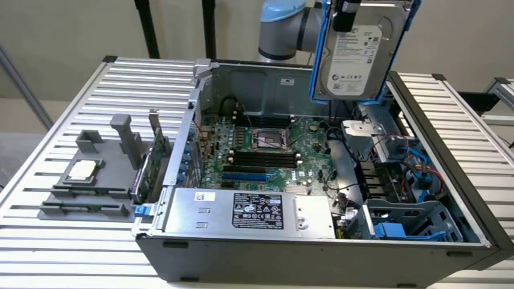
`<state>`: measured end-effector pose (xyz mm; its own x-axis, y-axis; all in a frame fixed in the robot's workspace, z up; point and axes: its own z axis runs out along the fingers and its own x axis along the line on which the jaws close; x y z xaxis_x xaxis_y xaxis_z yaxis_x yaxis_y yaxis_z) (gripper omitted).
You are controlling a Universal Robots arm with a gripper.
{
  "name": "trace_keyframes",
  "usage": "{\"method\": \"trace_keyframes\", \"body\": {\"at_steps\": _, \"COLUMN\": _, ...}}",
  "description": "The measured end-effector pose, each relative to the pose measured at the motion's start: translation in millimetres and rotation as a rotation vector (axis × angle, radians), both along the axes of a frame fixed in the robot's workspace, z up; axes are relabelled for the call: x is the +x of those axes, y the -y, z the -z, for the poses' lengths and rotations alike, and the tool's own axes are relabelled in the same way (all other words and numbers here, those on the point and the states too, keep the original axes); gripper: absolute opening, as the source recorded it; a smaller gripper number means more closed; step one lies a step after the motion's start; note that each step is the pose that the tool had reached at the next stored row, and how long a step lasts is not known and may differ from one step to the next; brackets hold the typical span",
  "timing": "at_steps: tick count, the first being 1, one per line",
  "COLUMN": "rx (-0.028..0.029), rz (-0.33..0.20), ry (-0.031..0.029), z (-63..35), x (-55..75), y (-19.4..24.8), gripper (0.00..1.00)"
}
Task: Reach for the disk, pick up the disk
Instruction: 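Pick up the disk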
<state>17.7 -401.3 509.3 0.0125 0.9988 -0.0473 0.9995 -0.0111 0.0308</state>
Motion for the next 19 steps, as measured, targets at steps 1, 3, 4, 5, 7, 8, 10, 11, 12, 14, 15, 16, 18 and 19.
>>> {"method": "trace_keyframes", "body": {"at_steps": 1, "rx": 0.0, "rz": 0.0, "ry": -0.004, "z": 0.0, "x": 3.8, "y": 1.8, "gripper": 0.33}}
{"method": "trace_keyframes", "body": {"at_steps": 3, "rx": 0.0, "rz": 0.0, "ry": -0.0122, "z": 0.0, "x": 11.0, "y": 5.7, "gripper": 0.33}}
{"method": "trace_keyframes", "body": {"at_steps": 4, "rx": 0.0001, "rz": 0.0, "ry": -0.0163, "z": 0.0, "x": 14.4, "y": 7.7, "gripper": 0.33}}
{"method": "trace_keyframes", "body": {"at_steps": 5, "rx": 0.0, "rz": 0.0, "ry": -0.0206, "z": 0.0, "x": 17.7, "y": 9.8, "gripper": 0.33}}
{"method": "trace_keyframes", "body": {"at_steps": 7, "rx": 0.0, "rz": 0.0, "ry": -0.0301, "z": 0.0, "x": 22.3, "y": 14.4, "gripper": 0.33}}
{"method": "trace_keyframes", "body": {"at_steps": 8, "rx": 0.0, "rz": 0.0, "ry": -0.036, "z": 0.0, "x": 24.1, "y": 17.2, "gripper": 0.33}}
{"method": "trace_keyframes", "body": {"at_steps": 10, "rx": 0.0002, "rz": 0.0, "ry": -0.0486, "z": 0.0, "x": 26.3, "y": 21.9, "gripper": 0.33}}
{"method": "trace_keyframes", "body": {"at_steps": 11, "rx": 0.0007, "rz": 0.0, "ry": -0.055, "z": 0.0, "x": 27.3, "y": 23.9, "gripper": 0.33}}
{"method": "trace_keyframes", "body": {"at_steps": 12, "rx": 0.0018, "rz": 0.0, "ry": -0.0609, "z": 0.0, "x": 28.3, "y": 25.6, "gripper": 0.33}}
{"method": "trace_keyframes", "body": {"at_steps": 14, "rx": 0.0046, "rz": 0.0, "ry": -0.0714, "z": -0.3, "x": 30.8, "y": 28.7, "gripper": 0.33}}
{"method": "trace_keyframes", "body": {"at_steps": 15, "rx": 0.0064, "rz": 0.0, "ry": -0.0758, "z": -0.5, "x": 32.2, "y": 30.1, "gripper": 0.33}}
{"method": "trace_keyframes", "body": {"at_steps": 16, "rx": 0.0086, "rz": 0.0, "ry": -0.08, "z": -0.9, "x": 33.7, "y": 31.2, "gripper": 0.33}}
{"method": "trace_keyframes", "body": {"at_steps": 18, "rx": 0.0141, "rz": 0.0, "ry": -0.0874, "z": -2.0, "x": 37.0, "y": 33.2, "gripper": 0.33}}
{"method": "trace_keyframes", "body": {"at_steps": 19, "rx": 0.0174, "rz": -0.001, "ry": -0.0905, "z": -2.7, "x": 38.9, "y": 34.1, "gripper": 0.33}}
